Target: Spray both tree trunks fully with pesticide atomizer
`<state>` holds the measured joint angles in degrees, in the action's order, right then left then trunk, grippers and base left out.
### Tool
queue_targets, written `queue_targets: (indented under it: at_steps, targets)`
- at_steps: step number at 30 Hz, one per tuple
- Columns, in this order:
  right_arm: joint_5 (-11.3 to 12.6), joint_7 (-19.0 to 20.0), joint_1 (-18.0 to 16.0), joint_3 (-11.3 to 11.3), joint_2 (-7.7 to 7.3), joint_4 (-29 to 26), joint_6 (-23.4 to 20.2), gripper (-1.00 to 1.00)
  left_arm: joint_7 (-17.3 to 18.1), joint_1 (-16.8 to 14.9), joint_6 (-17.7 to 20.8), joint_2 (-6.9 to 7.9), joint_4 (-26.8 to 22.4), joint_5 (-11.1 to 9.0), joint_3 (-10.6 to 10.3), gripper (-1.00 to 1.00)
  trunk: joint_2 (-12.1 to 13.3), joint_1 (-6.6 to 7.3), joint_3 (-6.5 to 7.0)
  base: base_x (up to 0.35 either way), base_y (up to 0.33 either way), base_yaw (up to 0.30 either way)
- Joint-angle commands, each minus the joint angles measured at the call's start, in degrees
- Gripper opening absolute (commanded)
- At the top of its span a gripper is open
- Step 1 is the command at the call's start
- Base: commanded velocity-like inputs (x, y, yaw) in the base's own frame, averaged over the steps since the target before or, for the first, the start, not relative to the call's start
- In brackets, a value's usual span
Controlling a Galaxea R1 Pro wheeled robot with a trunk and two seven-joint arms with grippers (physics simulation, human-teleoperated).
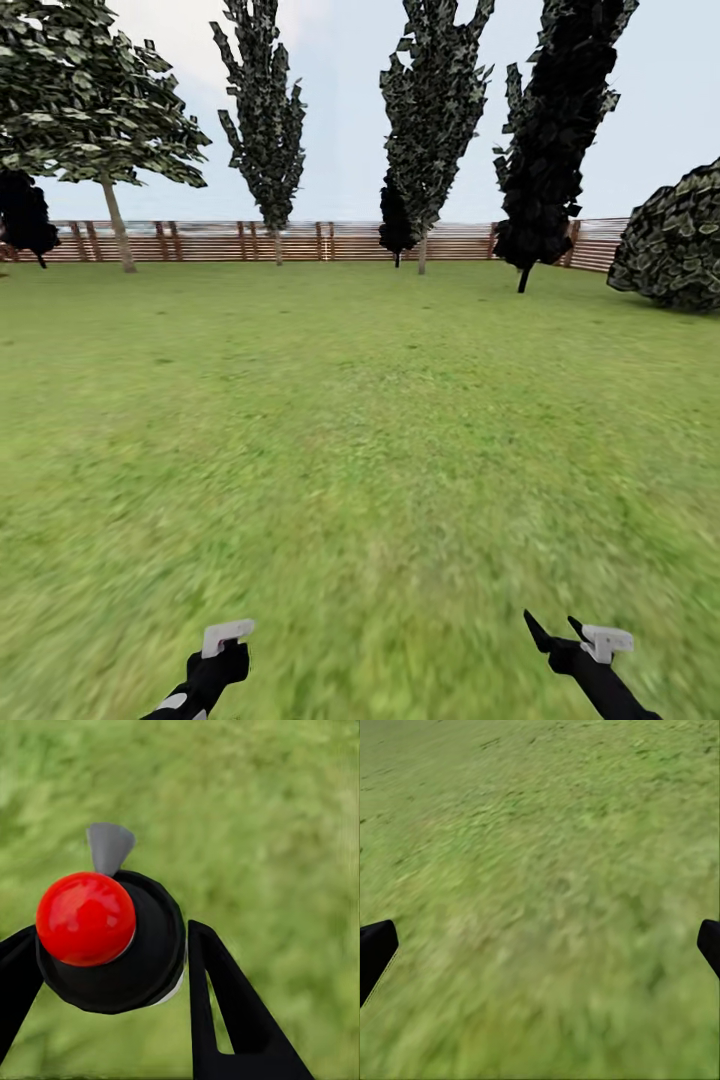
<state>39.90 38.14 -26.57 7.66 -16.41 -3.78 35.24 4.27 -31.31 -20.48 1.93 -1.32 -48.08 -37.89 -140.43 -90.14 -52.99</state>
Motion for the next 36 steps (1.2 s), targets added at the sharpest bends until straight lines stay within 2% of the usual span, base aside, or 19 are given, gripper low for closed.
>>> queue_targets:
  at_steps: [1,22,36]
  targets:
    - [0.0,0.0,-0.01,0.0,0.02,0.0,0.0,1.0,0.01,0.01,0.0,0.0,0.0,0.0,0.01,-1.0,0.0,0.0,0.0,0.0,0.0,0.289]
    - [0.0,0.0,-0.02,0.07,0.06,0.0,-0.01,1.0,-0.01,-0.01,0.0,0.0,0.0,0.0,0.01,-1.0,0.0,0.0,0.32,0.001,0.0,0.289]
    - [0.0,0.0,-0.01,0.07,0.06,0.0,0.0,1.0,0.01,0.0,-0.02,0.0,0.0,-0.08,0.01,-1.0,0.0,0.0,0.72,0.15,0.034,0.288]
